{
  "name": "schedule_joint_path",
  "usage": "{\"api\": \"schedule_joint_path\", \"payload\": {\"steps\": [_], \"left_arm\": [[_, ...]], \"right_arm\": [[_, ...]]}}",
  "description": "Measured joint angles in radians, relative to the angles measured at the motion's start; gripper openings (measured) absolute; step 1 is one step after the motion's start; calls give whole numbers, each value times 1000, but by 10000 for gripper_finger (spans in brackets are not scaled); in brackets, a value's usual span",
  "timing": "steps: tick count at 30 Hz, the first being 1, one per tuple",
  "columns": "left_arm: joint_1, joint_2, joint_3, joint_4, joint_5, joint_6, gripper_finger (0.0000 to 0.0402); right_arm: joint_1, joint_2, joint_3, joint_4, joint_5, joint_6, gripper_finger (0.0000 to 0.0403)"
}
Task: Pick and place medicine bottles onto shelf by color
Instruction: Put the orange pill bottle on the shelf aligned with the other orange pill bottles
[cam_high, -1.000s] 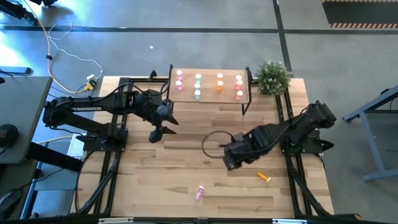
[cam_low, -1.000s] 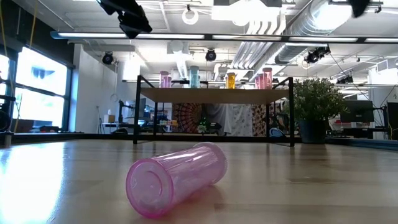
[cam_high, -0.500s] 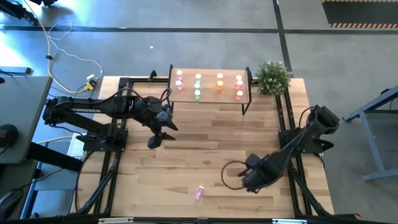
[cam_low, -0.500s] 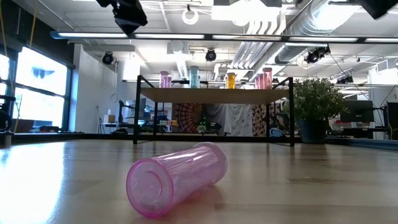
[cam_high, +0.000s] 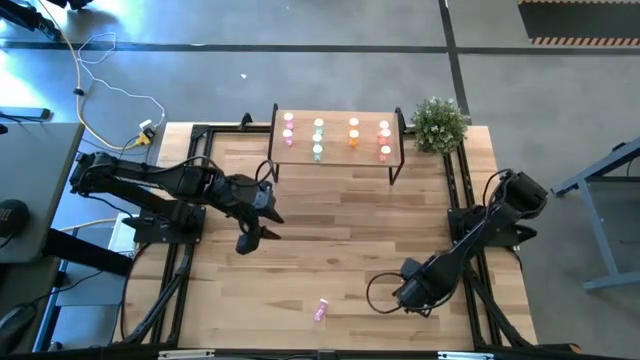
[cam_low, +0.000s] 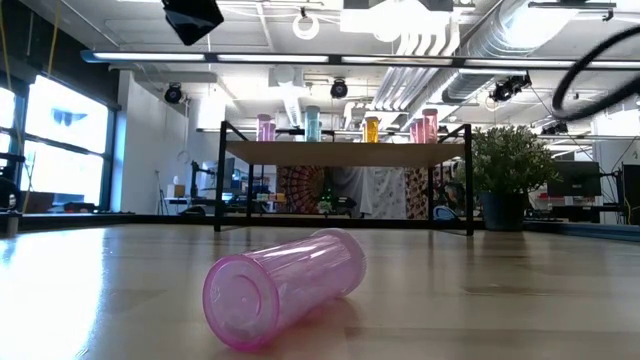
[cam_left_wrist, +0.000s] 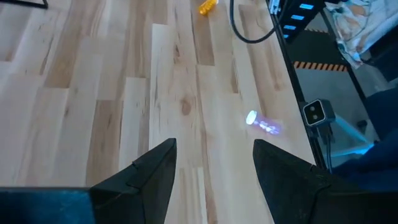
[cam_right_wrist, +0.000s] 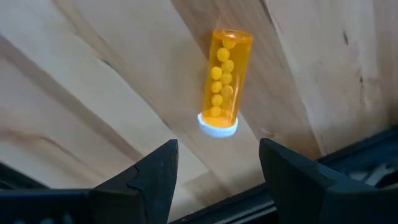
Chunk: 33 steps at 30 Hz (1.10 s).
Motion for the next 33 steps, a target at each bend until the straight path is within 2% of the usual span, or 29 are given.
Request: {"api": "schedule_joint_path", "payload": {"steps": [8, 11, 17, 27, 33], "left_arm": [[-67, 5, 0, 2, -109, -50, 202], [-76, 5, 0, 8, -121, -57, 202], [-76, 5, 0, 43, -121, -69, 202], [-74, 5, 0, 65, -166, -66, 202], [-74, 4, 0, 66, -166, -66, 202]], "right_arm": [[0, 0, -116, 136, -5, 1, 216], [0, 0, -151, 178, -18, 3, 211], [0, 0, -181, 235, -16, 4, 181], [0, 0, -181, 243, -7, 3, 106], [0, 0, -168, 258, -33, -5, 96]]}}
